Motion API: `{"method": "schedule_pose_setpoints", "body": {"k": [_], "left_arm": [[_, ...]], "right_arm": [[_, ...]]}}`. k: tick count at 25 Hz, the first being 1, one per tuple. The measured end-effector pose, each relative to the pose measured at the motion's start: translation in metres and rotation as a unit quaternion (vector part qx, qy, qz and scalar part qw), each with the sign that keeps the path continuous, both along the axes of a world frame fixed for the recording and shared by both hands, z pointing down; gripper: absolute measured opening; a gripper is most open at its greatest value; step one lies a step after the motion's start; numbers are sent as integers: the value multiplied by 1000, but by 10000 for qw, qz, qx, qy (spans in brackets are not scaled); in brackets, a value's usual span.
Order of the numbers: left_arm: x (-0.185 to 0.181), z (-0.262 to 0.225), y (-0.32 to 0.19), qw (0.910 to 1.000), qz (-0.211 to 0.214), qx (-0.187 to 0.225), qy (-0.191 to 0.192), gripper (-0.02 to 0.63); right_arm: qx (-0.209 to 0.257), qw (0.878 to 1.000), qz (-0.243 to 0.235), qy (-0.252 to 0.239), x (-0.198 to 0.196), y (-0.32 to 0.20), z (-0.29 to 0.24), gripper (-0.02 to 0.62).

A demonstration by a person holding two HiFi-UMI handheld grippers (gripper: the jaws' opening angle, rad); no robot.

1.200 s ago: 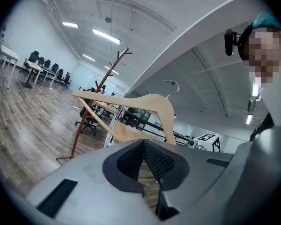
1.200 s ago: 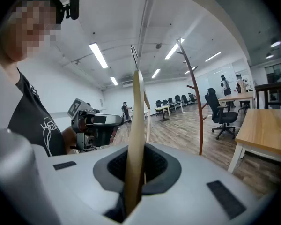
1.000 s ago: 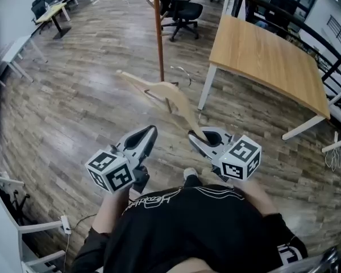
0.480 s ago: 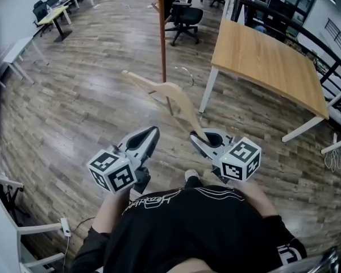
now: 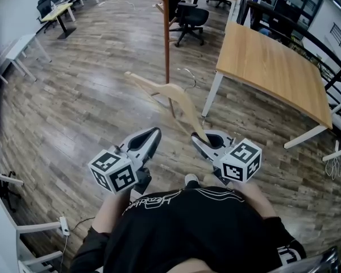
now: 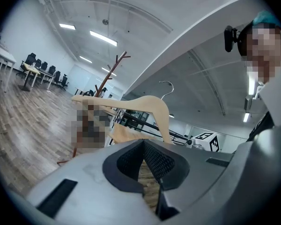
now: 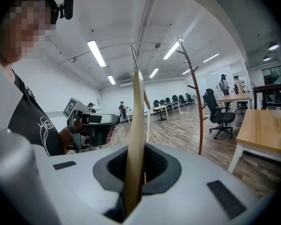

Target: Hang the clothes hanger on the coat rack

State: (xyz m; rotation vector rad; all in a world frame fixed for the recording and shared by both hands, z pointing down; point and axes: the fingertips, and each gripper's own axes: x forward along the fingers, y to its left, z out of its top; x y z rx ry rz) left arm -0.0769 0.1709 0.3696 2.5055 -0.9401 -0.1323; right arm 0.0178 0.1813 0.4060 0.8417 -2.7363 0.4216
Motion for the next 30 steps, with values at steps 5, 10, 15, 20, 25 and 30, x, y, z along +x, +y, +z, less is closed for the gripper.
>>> {"method": "schedule_pose_setpoints", "body": {"k": [5, 10, 15, 20, 25, 30], "left_arm": [[14, 4, -31, 9999, -58, -94, -1, 8], [32, 9, -65, 9998, -105, -160, 1, 8], [55, 7, -98, 9997, -146, -170, -24, 8], [79, 4, -126, 9996, -233, -156, -91, 8], [103, -2, -143, 9994, -303, -52, -163, 8], [121, -7, -150, 9993, -339, 27, -184, 8]], "right_arm": [[-98, 9999, -55, -20, 13, -32, 4, 49], [-172, 9998, -102, -33, 30, -68, 8, 48], [-199, 9996, -180, -54, 52, -102, 7, 48], [-191, 9993, -301, -95, 75, -130, 7, 48], [-106, 9992, -365, -148, 98, -150, 4, 48], [22, 9989, -420, -200, 116, -161, 0, 48]]}}
